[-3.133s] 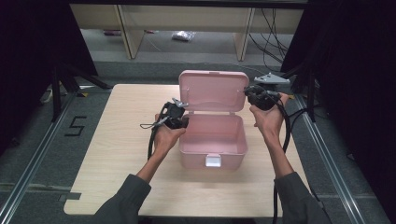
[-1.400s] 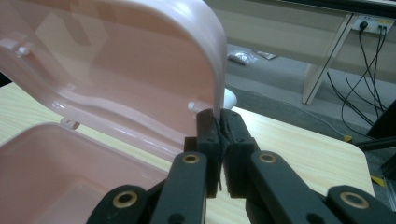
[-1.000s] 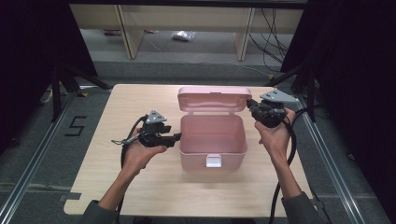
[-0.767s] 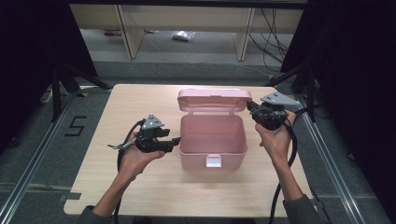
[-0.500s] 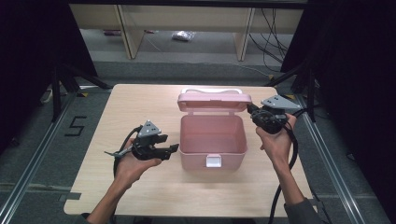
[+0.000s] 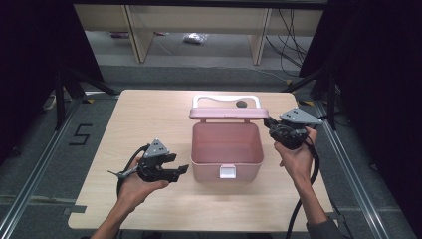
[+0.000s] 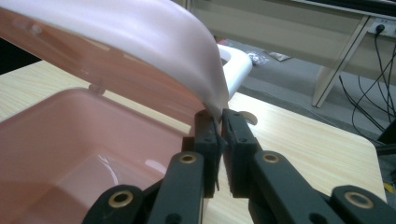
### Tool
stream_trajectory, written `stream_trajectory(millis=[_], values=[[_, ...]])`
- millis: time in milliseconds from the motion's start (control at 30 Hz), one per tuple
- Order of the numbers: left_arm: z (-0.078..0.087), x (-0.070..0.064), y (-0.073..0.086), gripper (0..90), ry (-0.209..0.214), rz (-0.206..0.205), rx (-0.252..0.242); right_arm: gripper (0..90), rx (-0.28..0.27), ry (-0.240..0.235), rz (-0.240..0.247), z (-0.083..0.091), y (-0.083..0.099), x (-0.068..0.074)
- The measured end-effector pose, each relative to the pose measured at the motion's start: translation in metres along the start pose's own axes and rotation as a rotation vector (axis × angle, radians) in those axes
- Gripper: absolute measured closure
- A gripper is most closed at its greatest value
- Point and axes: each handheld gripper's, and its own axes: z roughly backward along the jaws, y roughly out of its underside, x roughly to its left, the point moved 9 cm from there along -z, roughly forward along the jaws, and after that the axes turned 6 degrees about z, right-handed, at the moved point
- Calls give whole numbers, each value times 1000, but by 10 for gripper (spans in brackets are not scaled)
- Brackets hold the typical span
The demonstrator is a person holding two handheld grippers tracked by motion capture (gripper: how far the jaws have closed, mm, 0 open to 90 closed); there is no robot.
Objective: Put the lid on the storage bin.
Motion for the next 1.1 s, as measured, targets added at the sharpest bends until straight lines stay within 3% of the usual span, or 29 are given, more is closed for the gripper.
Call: stream_trajectory(millis=[33, 100, 200, 367, 400, 500, 533, 633, 767, 1100], values=[[0, 0, 2, 405, 1, 2, 4, 855, -13, 9, 44, 0, -1, -4], [1, -1, 5, 405, 3, -1, 8, 853, -1, -1, 13, 2, 2, 1], [1, -2, 8, 403, 0, 2, 7, 849, -7, -9, 54, 3, 5, 0], [3, -2, 14, 402, 0, -1, 14, 843, -8, -12, 46, 5, 8, 2], [3, -2, 15, 401, -2, -5, 13, 841, 19, -23, 34, 7, 11, 4], [3, -3, 19, 388, -2, -10, 18, 833, 12, -23, 54, 8, 12, 4], [3, -3, 20, 382, 1, -10, 19, 832, 20, -29, 35, 9, 14, 6], [3, -4, 25, 372, 9, -12, 21, 832, 17, -31, 59, 10, 17, 6], [2, -5, 31, 366, 4, -15, 21, 831, 18, -42, 50, 12, 20, 8], [10, -5, 47, 352, -2, 10, 0, 817, 34, -53, 66, 19, 28, 13]])
